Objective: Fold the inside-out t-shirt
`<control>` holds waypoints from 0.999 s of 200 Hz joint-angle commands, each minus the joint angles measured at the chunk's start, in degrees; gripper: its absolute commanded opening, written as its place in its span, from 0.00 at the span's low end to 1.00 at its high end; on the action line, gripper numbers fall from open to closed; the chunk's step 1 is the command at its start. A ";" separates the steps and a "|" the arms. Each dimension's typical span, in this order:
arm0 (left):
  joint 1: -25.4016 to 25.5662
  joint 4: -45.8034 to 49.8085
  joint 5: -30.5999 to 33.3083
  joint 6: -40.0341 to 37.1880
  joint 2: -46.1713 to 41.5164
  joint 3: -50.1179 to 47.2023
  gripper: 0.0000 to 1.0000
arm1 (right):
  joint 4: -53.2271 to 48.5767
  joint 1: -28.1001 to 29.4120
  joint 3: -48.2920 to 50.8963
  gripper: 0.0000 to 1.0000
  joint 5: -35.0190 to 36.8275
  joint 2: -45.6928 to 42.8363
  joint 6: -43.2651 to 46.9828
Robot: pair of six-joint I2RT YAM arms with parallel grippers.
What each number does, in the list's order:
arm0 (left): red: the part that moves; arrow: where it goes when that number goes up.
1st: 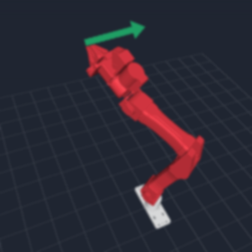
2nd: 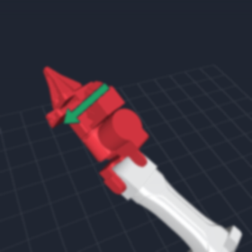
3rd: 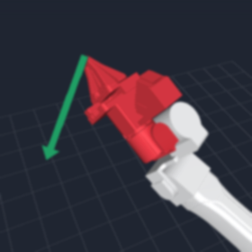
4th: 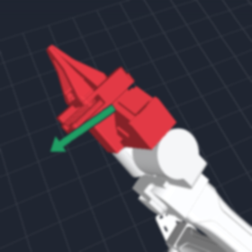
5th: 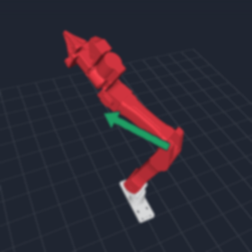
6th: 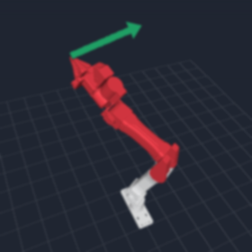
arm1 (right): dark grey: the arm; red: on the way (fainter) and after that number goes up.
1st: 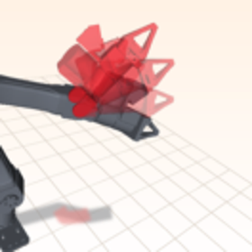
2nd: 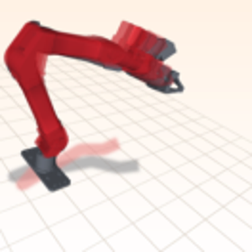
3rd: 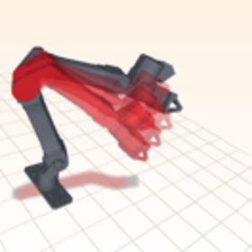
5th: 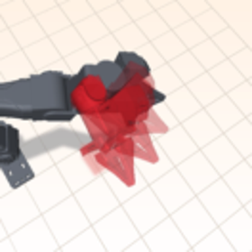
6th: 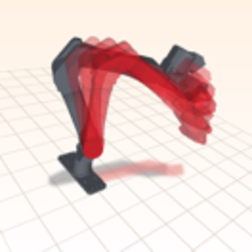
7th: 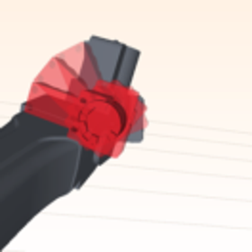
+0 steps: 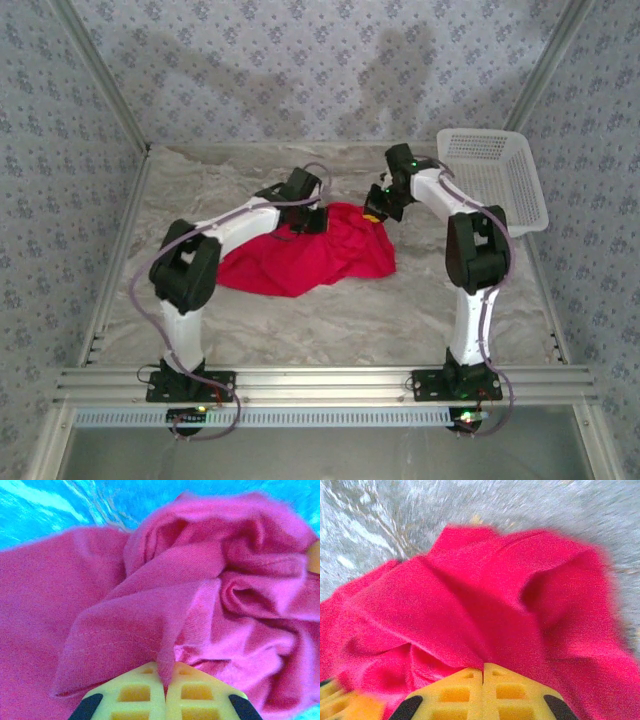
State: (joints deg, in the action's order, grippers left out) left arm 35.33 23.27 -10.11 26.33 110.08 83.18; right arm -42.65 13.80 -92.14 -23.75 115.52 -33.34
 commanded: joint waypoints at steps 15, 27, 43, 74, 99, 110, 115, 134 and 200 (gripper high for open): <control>-2.10 0.35 3.11 -1.10 -13.18 -6.46 0.00 | -1.65 -7.07 9.00 0.00 1.31 -10.66 3.49; -2.11 -1.25 3.19 -0.86 -15.13 -9.30 0.00 | -0.23 -8.52 12.91 0.00 1.51 -12.33 4.15; -2.16 -4.18 2.32 0.16 -15.73 -12.81 0.00 | 1.44 -9.14 16.55 0.00 1.69 -12.73 4.25; -0.88 -7.53 -0.18 1.80 -12.97 -14.64 0.00 | 2.00 -7.93 17.64 0.00 1.67 -11.81 3.85; 0.32 -8.05 -0.38 1.88 -11.46 -13.61 0.00 | -0.53 -5.35 15.65 0.51 6.22 -14.50 4.49; 0.44 -8.24 -0.69 2.14 -11.12 -13.16 0.00 | -1.17 -3.68 15.49 0.59 8.14 -16.55 4.60; 0.40 -8.24 -0.70 2.15 -10.91 -13.01 0.00 | -1.20 -2.79 15.56 0.61 8.40 -17.47 4.68; 0.39 -8.15 -0.88 2.17 -10.68 -12.42 0.00 | -0.07 0.40 16.95 0.62 7.66 -20.53 3.90; 0.32 -7.39 -0.91 2.50 -11.10 -10.81 0.00 | 6.71 12.14 12.10 0.59 0.28 -8.90 -3.89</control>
State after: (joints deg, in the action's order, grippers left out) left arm 35.42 16.32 -9.85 28.14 99.04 68.99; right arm -36.60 23.70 -77.03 -21.96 98.65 -33.58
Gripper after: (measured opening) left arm 0.043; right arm 0.596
